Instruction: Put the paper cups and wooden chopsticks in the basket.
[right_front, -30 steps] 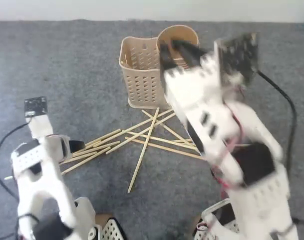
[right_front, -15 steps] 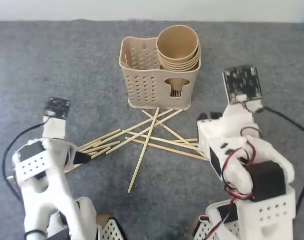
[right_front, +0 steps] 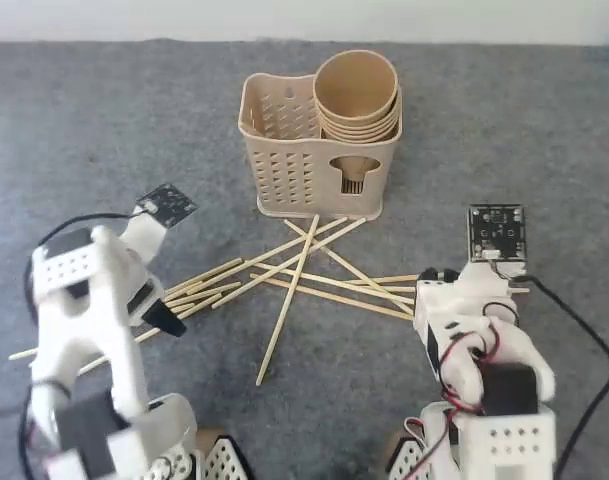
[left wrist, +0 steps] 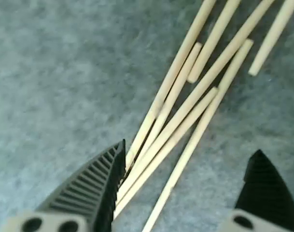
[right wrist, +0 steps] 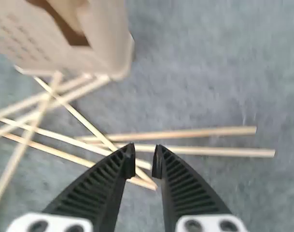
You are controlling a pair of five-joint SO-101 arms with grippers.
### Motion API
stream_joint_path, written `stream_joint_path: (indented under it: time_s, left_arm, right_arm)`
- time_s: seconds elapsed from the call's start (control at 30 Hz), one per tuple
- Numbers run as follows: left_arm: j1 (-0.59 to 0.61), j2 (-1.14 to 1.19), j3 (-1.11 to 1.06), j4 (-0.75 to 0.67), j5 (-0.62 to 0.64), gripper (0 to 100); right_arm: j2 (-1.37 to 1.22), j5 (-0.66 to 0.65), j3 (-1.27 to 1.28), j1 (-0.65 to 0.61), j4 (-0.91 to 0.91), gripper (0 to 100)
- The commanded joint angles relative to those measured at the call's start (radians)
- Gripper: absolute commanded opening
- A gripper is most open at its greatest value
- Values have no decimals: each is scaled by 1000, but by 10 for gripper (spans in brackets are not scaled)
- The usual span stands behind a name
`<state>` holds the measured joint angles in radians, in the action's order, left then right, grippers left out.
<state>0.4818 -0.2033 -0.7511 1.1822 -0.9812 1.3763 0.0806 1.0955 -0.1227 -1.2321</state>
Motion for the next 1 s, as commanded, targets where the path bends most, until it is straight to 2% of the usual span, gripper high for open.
stream_joint_path:
  time_s: [0.0, 0.13, 0.3, 0.57, 0.7, 0.97]
  left_arm:
    - [-66, 126, 101, 11, -14, 367]
    - [-126, 238, 148, 11, -14, 340]
    - [-187, 293, 153, 11, -14, 246]
    - [-192, 288, 153, 25, -14, 84]
    - [-183, 288, 220, 124, -14, 76]
    - [-104, 287, 496, 394, -14, 76]
  right_arm:
    - [59, 14, 199, 64, 165, 80]
    - [105, 14, 331, 85, 259, 80]
    - [177, 14, 361, 81, 242, 80]
    - [288, 14, 374, 81, 176, 80]
    - [341, 8, 405, 81, 176, 80]
    - [426, 6, 440, 79, 171, 80]
